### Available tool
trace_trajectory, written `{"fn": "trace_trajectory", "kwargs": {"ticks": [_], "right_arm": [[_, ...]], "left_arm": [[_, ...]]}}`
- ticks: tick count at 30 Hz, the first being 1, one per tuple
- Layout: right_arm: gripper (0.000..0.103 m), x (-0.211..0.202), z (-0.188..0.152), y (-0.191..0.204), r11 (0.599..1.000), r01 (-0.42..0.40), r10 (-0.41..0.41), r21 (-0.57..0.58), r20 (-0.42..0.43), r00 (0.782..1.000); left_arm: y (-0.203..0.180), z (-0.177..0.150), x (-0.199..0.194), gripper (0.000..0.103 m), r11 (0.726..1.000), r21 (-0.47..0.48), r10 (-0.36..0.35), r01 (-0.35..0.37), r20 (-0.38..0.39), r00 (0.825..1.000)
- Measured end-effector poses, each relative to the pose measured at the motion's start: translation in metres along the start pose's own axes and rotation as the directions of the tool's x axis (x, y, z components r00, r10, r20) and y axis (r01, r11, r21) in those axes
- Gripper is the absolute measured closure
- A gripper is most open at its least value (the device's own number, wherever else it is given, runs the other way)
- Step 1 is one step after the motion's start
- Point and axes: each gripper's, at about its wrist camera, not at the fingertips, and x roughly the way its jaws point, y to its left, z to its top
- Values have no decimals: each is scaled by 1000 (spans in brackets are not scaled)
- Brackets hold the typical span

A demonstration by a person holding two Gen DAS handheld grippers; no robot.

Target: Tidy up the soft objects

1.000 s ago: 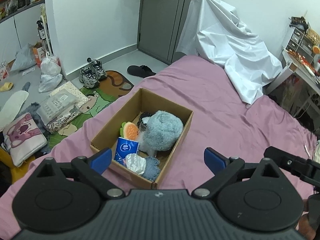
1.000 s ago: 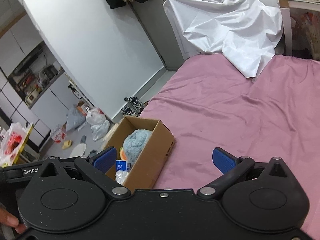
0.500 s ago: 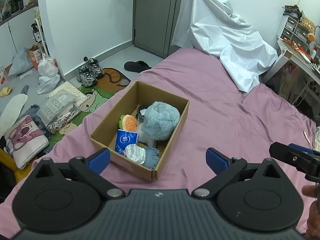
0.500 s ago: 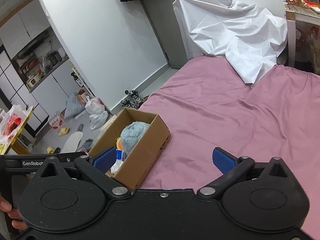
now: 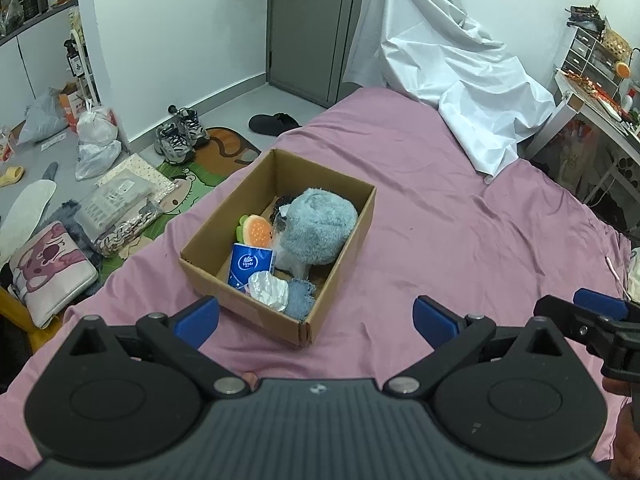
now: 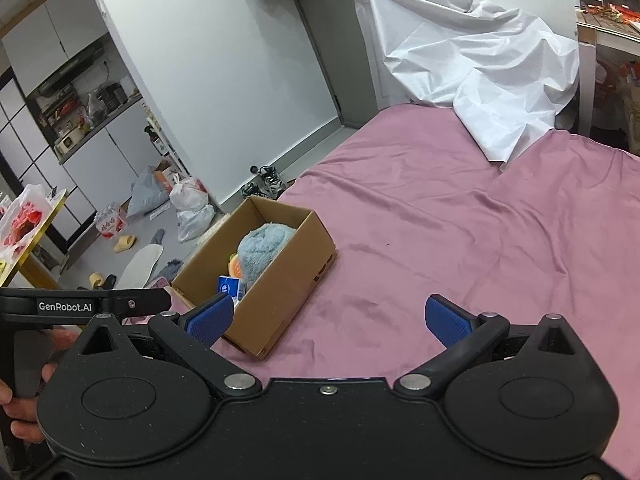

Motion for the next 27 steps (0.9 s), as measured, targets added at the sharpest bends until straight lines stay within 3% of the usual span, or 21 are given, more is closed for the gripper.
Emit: {"fn": "trace_trajectory", "kwargs": {"ticks": [27], "right_arm": [[0,2,-2,5,1000,-22,22,-14,-19,1000]], "left_arm": [[3,-6,1,1,1000,-6,4,-4,-15,1000]]}}
